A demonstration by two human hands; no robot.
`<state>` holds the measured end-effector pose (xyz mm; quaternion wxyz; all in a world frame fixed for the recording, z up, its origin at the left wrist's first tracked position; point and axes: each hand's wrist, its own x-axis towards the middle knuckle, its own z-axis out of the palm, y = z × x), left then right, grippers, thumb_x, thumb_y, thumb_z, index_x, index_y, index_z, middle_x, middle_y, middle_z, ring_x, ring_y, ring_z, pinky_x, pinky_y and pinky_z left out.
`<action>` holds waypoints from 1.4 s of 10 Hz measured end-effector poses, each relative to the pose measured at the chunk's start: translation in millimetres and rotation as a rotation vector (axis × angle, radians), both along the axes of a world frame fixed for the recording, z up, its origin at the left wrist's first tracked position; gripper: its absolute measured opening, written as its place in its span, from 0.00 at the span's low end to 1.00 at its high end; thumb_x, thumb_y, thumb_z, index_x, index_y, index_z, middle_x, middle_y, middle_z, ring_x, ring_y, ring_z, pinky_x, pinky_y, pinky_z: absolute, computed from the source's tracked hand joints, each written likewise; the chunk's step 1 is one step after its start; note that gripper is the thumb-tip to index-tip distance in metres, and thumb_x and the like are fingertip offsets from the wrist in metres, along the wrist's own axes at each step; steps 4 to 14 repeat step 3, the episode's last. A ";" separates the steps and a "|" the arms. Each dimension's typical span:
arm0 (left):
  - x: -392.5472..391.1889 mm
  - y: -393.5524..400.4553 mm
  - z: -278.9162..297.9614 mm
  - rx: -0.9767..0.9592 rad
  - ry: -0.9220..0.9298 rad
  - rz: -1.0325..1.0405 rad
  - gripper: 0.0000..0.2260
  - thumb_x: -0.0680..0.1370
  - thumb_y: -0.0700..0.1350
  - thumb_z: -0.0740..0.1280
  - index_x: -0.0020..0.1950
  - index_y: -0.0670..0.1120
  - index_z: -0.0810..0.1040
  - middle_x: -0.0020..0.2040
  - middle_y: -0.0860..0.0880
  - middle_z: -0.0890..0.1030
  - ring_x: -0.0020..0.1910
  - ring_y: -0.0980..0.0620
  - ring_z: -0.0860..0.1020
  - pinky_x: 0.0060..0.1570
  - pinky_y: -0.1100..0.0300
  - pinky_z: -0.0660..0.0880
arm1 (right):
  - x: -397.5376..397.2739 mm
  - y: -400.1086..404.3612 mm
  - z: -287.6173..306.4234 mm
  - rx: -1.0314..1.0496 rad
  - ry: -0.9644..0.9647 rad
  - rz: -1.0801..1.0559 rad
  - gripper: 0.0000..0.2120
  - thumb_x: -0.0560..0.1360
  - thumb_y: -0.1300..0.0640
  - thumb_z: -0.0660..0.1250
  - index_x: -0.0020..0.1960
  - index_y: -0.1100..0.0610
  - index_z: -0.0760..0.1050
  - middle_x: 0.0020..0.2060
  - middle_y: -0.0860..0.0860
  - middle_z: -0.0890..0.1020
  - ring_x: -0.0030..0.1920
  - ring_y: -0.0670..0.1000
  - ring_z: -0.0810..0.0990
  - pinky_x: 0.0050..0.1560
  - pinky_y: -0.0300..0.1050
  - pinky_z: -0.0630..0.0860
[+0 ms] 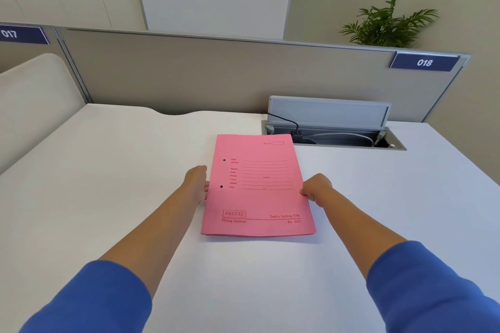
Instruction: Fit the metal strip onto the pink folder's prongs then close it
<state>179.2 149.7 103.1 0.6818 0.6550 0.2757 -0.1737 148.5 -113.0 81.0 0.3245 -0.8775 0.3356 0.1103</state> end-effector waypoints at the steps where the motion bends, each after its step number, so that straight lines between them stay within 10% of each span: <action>1: 1.2 -0.9 -4.4 -0.009 0.006 -0.001 0.16 0.80 0.46 0.56 0.64 0.39 0.67 0.35 0.43 0.71 0.32 0.49 0.71 0.29 0.57 0.67 | 1.5 0.0 -4.0 -0.012 0.010 -0.001 0.16 0.71 0.69 0.61 0.28 0.59 0.61 0.26 0.54 0.67 0.26 0.51 0.67 0.26 0.39 0.64; 3: 5.4 1.3 -7.3 0.021 -0.006 0.046 0.09 0.78 0.44 0.56 0.38 0.45 0.64 0.33 0.47 0.63 0.30 0.51 0.62 0.30 0.57 0.59 | 3.5 1.3 -8.4 -0.024 -0.005 -0.017 0.14 0.72 0.64 0.65 0.30 0.59 0.65 0.28 0.53 0.70 0.32 0.52 0.73 0.32 0.41 0.71; 14: 5.4 1.3 -7.3 0.021 -0.006 0.046 0.09 0.78 0.44 0.56 0.38 0.45 0.64 0.33 0.47 0.63 0.30 0.51 0.62 0.30 0.57 0.59 | 3.5 1.3 -8.4 -0.024 -0.005 -0.017 0.14 0.72 0.64 0.65 0.30 0.59 0.65 0.28 0.53 0.70 0.32 0.52 0.73 0.32 0.41 0.71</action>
